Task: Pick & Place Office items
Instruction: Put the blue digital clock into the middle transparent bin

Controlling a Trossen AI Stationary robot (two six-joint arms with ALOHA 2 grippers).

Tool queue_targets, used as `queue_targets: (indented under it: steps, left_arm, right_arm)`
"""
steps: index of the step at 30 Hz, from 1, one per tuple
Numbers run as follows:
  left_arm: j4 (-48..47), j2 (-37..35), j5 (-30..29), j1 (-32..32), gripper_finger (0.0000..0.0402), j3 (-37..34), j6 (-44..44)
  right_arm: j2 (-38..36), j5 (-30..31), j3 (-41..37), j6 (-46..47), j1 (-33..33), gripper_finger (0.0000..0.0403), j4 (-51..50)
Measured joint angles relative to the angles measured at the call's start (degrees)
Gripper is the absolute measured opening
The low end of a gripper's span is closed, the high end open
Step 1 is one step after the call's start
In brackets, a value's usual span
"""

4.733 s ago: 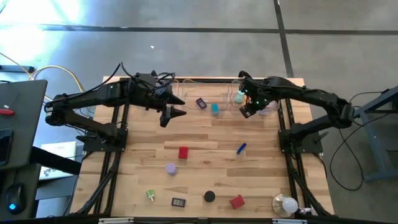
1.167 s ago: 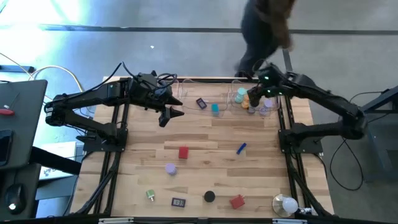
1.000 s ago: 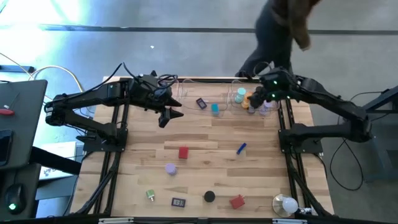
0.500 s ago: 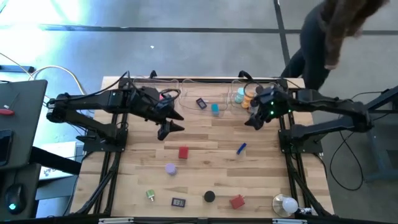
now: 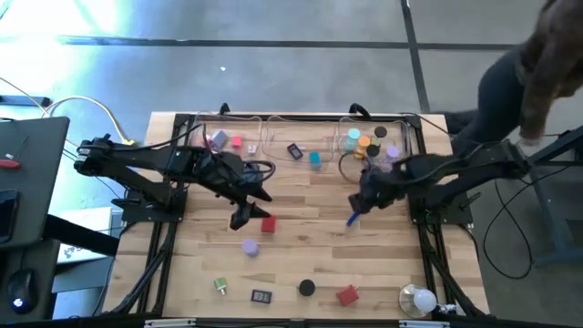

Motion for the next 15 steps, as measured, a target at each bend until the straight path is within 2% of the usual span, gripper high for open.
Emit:
queue_targets:
  steps: [5,8,15]
  left_arm:
    - [-0.25,0.00,-0.12,0.83,0.0234,0.00,3.36]
    - [-1.86,-0.12,2.17,1.64,0.0234,0.00,4.34]
    - [-9.07,-0.15,8.66,4.37,0.0234,0.00,5.29]
  right_arm:
    - [6.48,5.30,0.00,13.99,6.20,0.0247,-1.82]
    - [10.95,8.74,0.00,19.96,7.87,0.0247,-1.65]
    - [20.97,9.07,0.00,27.41,7.57,0.0247,-0.91]
